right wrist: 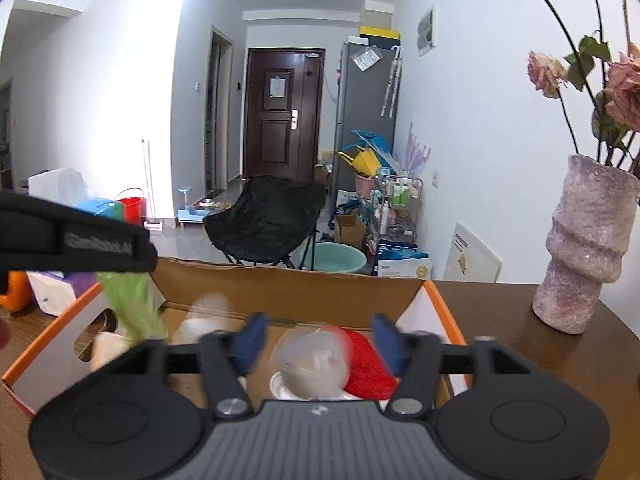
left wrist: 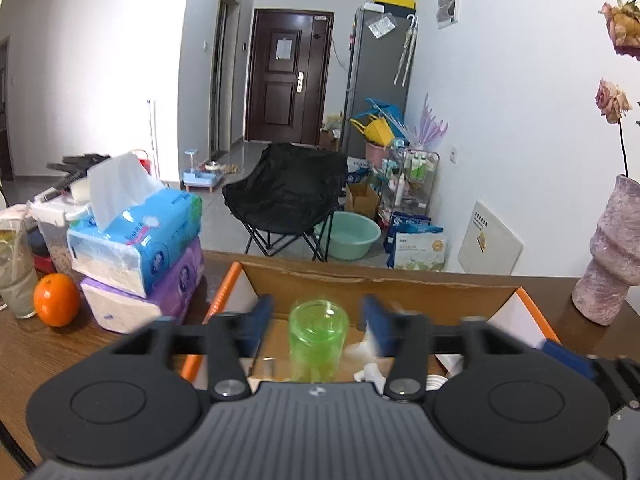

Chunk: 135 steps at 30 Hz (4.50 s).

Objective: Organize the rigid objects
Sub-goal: 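Open left tool over the box to drop the bottle while right tool releases the cup, then withdraw both tools from the box toward the remaining items, then grasp the white translucent container with left tool while right tool approaches the blue cap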

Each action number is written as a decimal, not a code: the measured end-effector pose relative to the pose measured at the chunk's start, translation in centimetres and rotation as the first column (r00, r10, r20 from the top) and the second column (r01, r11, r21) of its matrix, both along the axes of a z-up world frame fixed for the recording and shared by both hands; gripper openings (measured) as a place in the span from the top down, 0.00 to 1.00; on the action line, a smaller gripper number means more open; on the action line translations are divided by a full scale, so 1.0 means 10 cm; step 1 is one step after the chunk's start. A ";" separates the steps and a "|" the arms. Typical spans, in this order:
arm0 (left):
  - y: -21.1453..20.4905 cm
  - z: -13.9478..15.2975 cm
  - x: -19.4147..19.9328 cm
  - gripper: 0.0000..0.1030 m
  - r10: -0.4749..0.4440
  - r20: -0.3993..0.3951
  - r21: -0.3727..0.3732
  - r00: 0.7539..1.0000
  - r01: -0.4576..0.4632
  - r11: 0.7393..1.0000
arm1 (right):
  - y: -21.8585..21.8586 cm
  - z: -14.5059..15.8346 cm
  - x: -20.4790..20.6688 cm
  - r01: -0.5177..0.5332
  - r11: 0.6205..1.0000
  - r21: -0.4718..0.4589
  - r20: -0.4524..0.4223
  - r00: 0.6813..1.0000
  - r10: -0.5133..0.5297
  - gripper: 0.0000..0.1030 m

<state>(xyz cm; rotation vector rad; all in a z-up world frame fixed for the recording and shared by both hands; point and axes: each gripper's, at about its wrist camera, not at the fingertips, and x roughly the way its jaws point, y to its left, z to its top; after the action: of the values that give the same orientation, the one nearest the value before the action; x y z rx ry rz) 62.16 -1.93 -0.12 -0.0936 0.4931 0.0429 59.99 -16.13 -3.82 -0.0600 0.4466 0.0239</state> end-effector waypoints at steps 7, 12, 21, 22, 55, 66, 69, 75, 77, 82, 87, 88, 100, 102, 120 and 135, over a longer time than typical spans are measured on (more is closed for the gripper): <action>0.09 0.03 -0.03 0.00 0.040 0.015 0.018 0.999 -0.040 0.999 | -0.02 0.03 -0.06 0.014 1.000 -0.009 0.019 1.000 -0.014 0.01; 0.10 0.01 -0.01 0.00 0.047 0.004 0.034 0.999 -0.047 0.998 | -0.03 0.04 -0.07 0.012 1.000 -0.012 0.022 1.000 -0.012 0.00; 0.09 -0.01 -0.02 0.00 0.054 -0.006 0.040 0.999 -0.054 0.998 | -0.04 0.05 -0.06 0.010 1.000 -0.013 0.023 1.000 -0.010 0.00; 0.09 0.00 -0.02 0.00 0.054 -0.006 0.039 0.999 -0.054 0.998 | -0.04 0.05 -0.06 0.009 1.000 -0.013 0.023 1.000 -0.009 0.00; 0.10 -0.05 -0.72 0.00 0.069 -0.035 0.032 0.997 -0.068 0.997 | -0.25 0.12 -0.87 0.040 0.999 -0.015 0.049 0.998 -0.039 0.00; 0.05 -0.10 -1.07 0.00 0.064 -0.041 0.051 0.997 -0.062 0.997 | -0.36 0.13 -1.21 0.059 0.998 -0.003 0.053 0.997 -0.059 0.00; 0.02 -0.12 -1.15 0.00 0.060 -0.046 0.057 0.997 -0.057 0.997 | -0.38 0.11 -1.28 0.059 0.998 -0.003 0.050 0.997 -0.059 0.00; -0.02 -0.18 -1.30 0.00 0.052 -0.055 0.058 0.997 -0.048 0.997 | -0.41 0.08 -1.43 0.058 0.998 -0.009 0.038 0.998 -0.058 0.00; -0.05 -0.20 -1.34 0.00 0.049 -0.061 0.064 0.997 -0.045 0.997 | -0.43 0.08 -1.48 0.055 0.998 -0.008 0.036 0.998 -0.054 0.00; -0.12 -0.24 -1.45 0.00 0.042 -0.069 0.068 0.997 -0.037 0.997 | -0.48 0.07 -1.59 0.053 0.999 -0.002 0.033 0.998 -0.053 0.00; -0.18 -0.29 -1.56 0.00 0.039 -0.070 0.066 0.997 -0.035 0.997 | -0.58 0.03 -1.66 0.051 0.999 0.006 0.017 0.999 -0.051 0.00; -0.20 -0.30 -1.58 0.00 0.040 -0.072 0.067 0.997 -0.035 0.997 | -0.60 0.02 -1.68 0.051 0.999 0.008 0.015 0.999 -0.051 0.00; -0.40 -0.43 -1.72 0.00 0.036 -0.088 0.054 0.995 -0.032 0.998 | -0.89 -0.08 -1.80 0.051 0.998 0.025 -0.021 0.999 -0.050 0.00; -0.45 -0.45 -1.72 0.00 0.032 -0.094 0.053 0.995 -0.027 0.998 | -0.94 -0.11 -1.80 0.053 0.998 0.024 -0.027 0.998 -0.052 0.00; -0.89 -0.82 -1.56 0.00 0.026 -0.172 0.131 0.985 -0.003 0.991 | -1.37 -0.28 -1.69 0.096 0.995 0.033 -0.084 0.992 -0.093 0.00; -0.87 -1.00 -1.34 0.00 0.029 -0.199 0.138 0.980 -0.002 0.990 | -1.31 -0.53 -1.53 0.106 0.994 0.010 -0.158 0.982 -0.103 0.00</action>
<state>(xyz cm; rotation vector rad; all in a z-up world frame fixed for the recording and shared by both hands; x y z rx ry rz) 48.80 -10.68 -10.16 0.0426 0.6896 0.1023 44.68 -29.23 -9.12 -0.0164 0.6065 -0.0707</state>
